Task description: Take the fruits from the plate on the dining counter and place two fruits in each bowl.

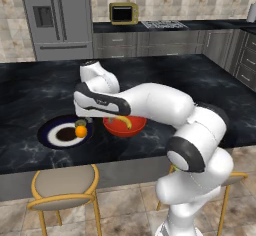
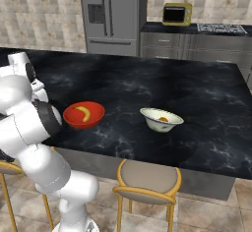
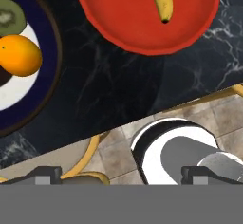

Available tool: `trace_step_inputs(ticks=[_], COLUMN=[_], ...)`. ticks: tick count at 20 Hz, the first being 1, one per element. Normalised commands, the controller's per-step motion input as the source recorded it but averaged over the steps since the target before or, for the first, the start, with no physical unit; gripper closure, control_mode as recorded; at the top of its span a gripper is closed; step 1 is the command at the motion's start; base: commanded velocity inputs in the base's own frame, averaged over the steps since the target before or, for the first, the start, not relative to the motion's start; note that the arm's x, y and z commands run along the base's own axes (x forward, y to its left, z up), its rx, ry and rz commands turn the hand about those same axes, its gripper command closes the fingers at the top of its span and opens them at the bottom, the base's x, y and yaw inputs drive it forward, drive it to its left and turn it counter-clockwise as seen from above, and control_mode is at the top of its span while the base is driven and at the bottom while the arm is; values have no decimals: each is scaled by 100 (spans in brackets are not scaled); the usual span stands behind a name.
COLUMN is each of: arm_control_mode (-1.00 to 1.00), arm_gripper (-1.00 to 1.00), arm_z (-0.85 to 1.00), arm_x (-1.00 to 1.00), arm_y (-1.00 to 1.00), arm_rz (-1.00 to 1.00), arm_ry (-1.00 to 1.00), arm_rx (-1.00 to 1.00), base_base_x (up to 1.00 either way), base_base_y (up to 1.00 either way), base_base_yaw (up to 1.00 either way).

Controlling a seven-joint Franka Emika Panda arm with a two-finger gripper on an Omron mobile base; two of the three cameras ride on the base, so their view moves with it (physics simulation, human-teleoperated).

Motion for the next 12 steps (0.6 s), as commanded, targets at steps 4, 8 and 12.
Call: trace_step_inputs(ticks=[4,8,12], arm_control_mode=[-100,-100,-100], arm_gripper=[-100,-100,-100], arm_z=[-42,-43,-32], arm_x=[13,30,27], arm_y=[51,23,1], arm_rz=[0,0,0], arm_ry=[0,0,0], arm_rx=[0,0,0], base_base_x=[0,0,0], base_base_y=[0,0,0], base_base_yaw=[0,0,0])
